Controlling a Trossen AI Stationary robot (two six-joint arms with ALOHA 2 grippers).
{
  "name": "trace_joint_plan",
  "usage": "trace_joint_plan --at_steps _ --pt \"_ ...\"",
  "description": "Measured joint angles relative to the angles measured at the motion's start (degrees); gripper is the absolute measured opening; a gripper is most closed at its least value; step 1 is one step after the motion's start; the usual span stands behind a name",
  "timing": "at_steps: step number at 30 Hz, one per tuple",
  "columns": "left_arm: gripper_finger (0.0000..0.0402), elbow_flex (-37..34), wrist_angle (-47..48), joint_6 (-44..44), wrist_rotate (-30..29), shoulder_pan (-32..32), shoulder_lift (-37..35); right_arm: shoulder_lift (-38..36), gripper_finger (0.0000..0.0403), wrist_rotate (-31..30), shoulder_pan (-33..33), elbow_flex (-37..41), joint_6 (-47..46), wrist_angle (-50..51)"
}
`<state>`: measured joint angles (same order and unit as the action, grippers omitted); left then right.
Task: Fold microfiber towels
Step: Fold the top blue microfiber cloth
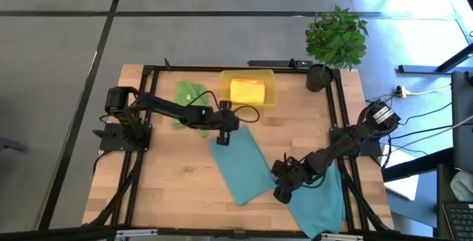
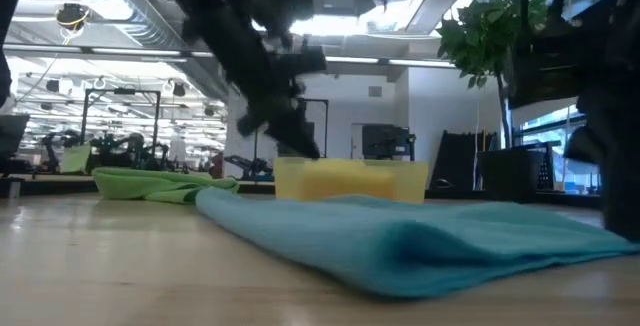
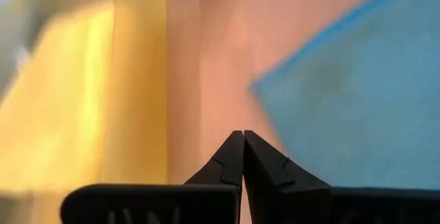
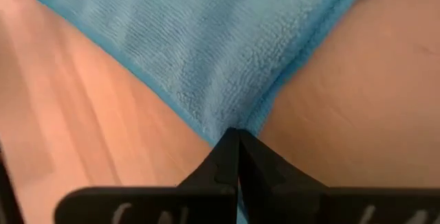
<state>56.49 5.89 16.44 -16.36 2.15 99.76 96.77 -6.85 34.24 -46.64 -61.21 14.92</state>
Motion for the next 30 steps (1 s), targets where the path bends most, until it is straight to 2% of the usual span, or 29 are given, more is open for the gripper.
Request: trace_joint_plan --at_steps 2,5,11,14,17,21,30 --pt "0.0002 0.9 1.4 -1.3 0.0 -2.5 -1.4 -1.0 0.0007 -0.5 0.2 -1.5 -0.3 7.9" --pt "0.0002 1.4 1.5 -1.8 0.1 -7.3 -2.0 -4.2 0.0007 -6.6 1.0 -3.4 0.3 15.1" --pt "0.0002 1.2 3.1 -6.8 0.2 -18.2 -1.4 -10.0 0.0007 -16.4 -0.4 -3.7 6.0 16.3" --pt "0.0001 0.7 3.1 -10.6 -0.2 -22.8 -1.4 -10.4 0.0007 -18.6 -3.3 -3.7 10.6 14.8" --pt "0.0002 0.6 6.0 -14.5 -2.5 -26.5 -1.4 -9.1 0.0007 -17.8 -7.8 -3.7 16.3 10.4" --pt "0.0001 0.2 10.7 -20.3 -4.4 -28.4 -1.4 -6.4 0.0007 -12.6 -14.2 -3.7 25.6 3.0" --pt "0.0001 -6.2 8.1 -29.5 -6.5 -25.6 -1.3 -1.5 0.0007 -5.0 -26.9 -3.7 39.5 -9.4"
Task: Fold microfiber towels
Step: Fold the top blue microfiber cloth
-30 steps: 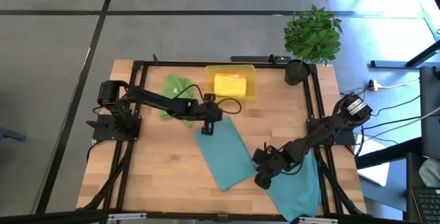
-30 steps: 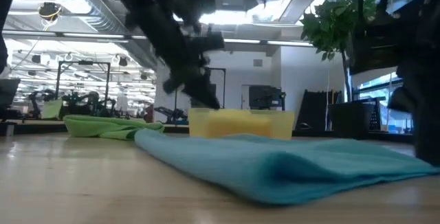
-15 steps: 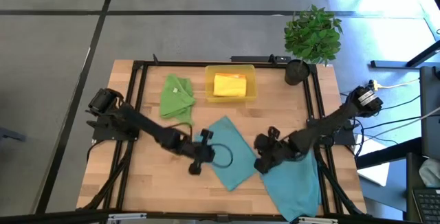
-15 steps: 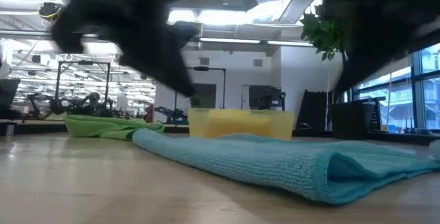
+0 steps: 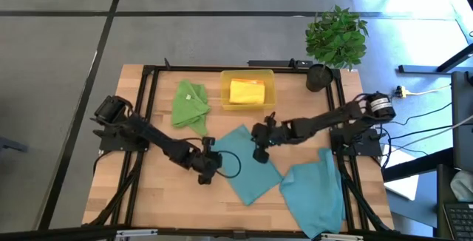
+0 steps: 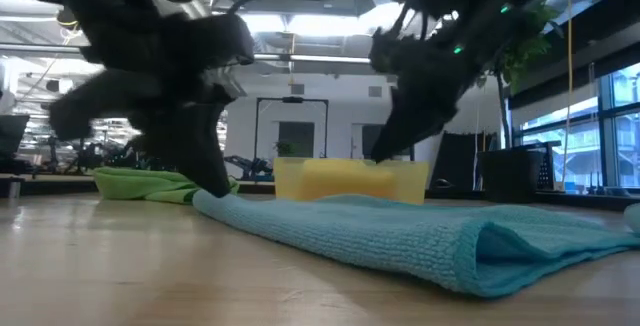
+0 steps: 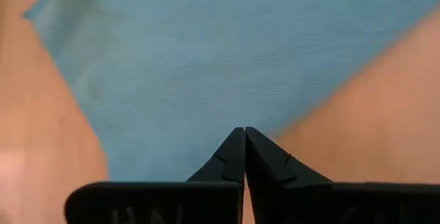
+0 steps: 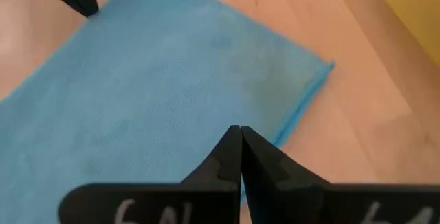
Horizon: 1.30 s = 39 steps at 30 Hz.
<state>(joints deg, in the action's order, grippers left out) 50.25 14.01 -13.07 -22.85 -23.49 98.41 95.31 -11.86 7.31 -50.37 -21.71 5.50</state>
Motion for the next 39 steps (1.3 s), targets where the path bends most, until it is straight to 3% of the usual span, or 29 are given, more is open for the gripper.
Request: trace_joint_plan --at_steps 6,16,25,33,39 --pt "0.0001 -1.5 -0.8 -0.7 -0.5 3.6 0.0 4.6 0.0007 4.6 -5.8 -0.1 4.3 -5.3" --pt "0.0002 -3.9 -0.5 -0.4 1.8 10.6 -0.1 10.3 0.0007 5.1 -10.1 -0.1 4.9 -7.1" --pt "0.0004 -4.5 -0.4 9.5 0.4 16.5 -0.2 9.4 0.0007 4.7 -9.7 -0.2 -0.7 -3.6" --pt "0.0005 -4.7 -1.6 21.2 -2.2 22.1 0.0 8.8 0.0007 0.1 -6.8 -0.4 -8.6 3.8" --pt "0.0014 -3.4 1.0 22.8 -0.7 23.1 -1.0 7.1 0.0007 0.0 -4.6 -0.1 -9.8 6.0"
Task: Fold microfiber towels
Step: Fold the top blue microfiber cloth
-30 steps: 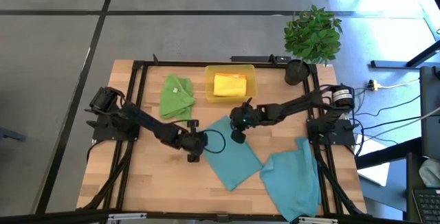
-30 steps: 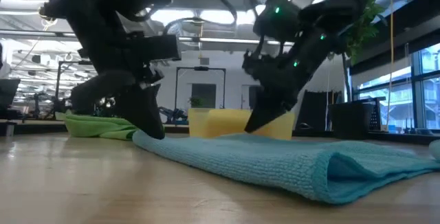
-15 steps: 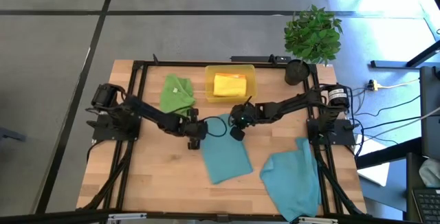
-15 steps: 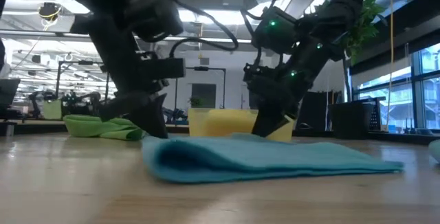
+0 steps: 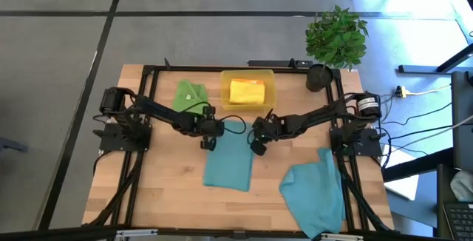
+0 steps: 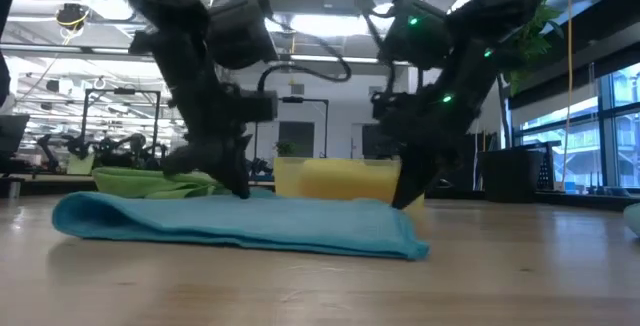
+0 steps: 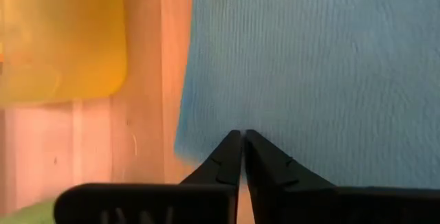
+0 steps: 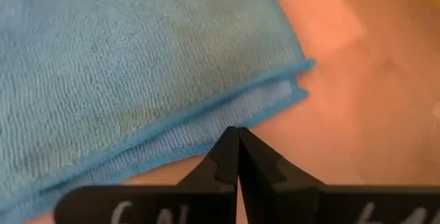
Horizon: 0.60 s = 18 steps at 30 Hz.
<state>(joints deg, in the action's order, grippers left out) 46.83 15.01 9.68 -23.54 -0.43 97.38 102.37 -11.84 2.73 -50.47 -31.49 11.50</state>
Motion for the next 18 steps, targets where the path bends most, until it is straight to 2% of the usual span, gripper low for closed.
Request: trace_joint_plan --at_steps 4,8,11,14,18 --pt "0.0023 2.6 4.5 -1.6 0.8 -2.8 -3.2 -5.2 0.0007 -0.7 1.5 0.4 0.1 4.4" --pt "0.0032 3.7 7.6 -4.5 0.8 -7.2 -8.0 -11.2 0.0007 -6.6 3.9 0.1 1.2 7.5" --pt "0.0038 3.7 7.6 -8.0 1.9 -11.6 -11.0 -14.6 0.0007 -8.6 6.7 0.2 1.7 8.4" --pt "0.0041 3.7 6.9 -10.6 3.1 -16.9 -12.2 -16.0 0.0007 -9.5 9.7 0.1 2.3 8.1" --pt "0.0037 3.7 5.0 -12.2 3.0 -24.5 -12.2 -16.1 0.0007 -13.8 15.2 0.1 3.3 6.6"
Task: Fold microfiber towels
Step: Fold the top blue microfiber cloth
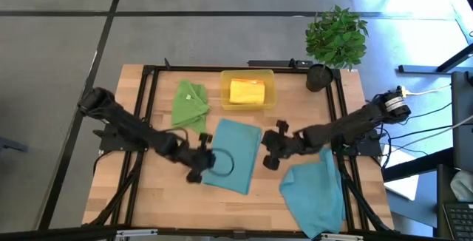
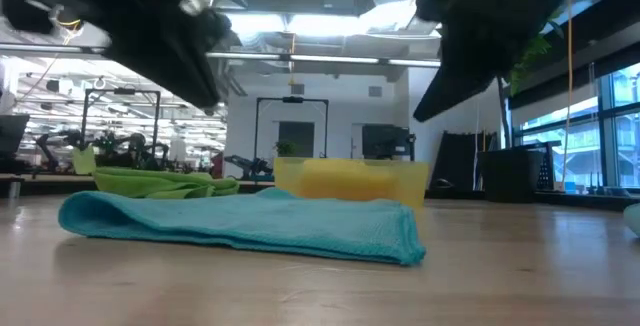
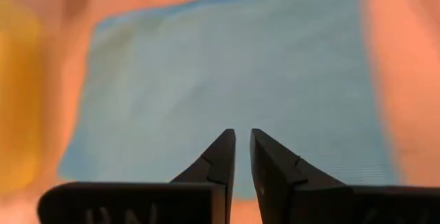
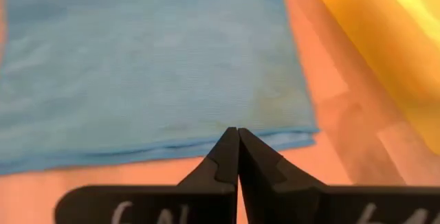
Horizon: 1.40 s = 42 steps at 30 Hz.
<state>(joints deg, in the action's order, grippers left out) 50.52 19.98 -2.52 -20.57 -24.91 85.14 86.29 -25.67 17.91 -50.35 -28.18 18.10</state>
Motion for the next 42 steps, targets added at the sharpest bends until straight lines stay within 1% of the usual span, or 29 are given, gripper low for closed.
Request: trace_joint_plan --at_steps 6,9,13,18,23,26,30,33,36,42 --pt "0.0033 0.0 -1.2 -0.5 -4.8 -9.0 0.4 0.4 0.0007 -6.1 8.0 0.0 -0.1 -3.4" --pt "0.0033 0.0 -1.2 -1.7 -5.1 -12.1 0.4 0.4 0.0007 -7.2 11.3 0.0 0.0 -6.2" --pt "0.0037 0.0 -1.2 -3.3 -5.3 -14.7 0.8 1.6 0.0007 -7.8 13.7 -0.1 0.2 -10.3" --pt "0.0074 0.0 -1.3 -4.8 -5.2 -16.1 2.4 3.6 0.0008 -7.9 14.8 -0.1 0.3 -12.5" --pt "0.0122 0.0 -1.4 -5.9 -5.0 -15.9 6.4 5.7 0.0016 -8.1 14.6 -0.1 0.0 -12.9" --pt "0.0141 0.0 -1.3 -5.6 -5.0 -16.1 8.0 6.7 0.0022 -7.9 14.7 -0.1 0.0 -13.9" --pt "0.0151 0.0 -1.1 -4.0 -5.7 -17.1 9.1 7.5 0.0025 -7.9 14.7 -0.1 0.0 -14.4" --pt "0.0152 0.0 -0.1 -0.4 -6.4 -18.0 9.9 7.6 0.0025 -8.2 14.6 -0.1 0.0 -14.6" --pt "0.0153 0.0 2.7 3.4 -9.4 -19.1 11.7 7.6 0.0025 -8.8 14.6 -0.1 0.1 -14.7" --pt "0.0153 0.0 2.8 11.2 -17.2 -19.1 15.9 7.6 0.0025 -9.2 14.6 -0.1 0.2 -15.3"
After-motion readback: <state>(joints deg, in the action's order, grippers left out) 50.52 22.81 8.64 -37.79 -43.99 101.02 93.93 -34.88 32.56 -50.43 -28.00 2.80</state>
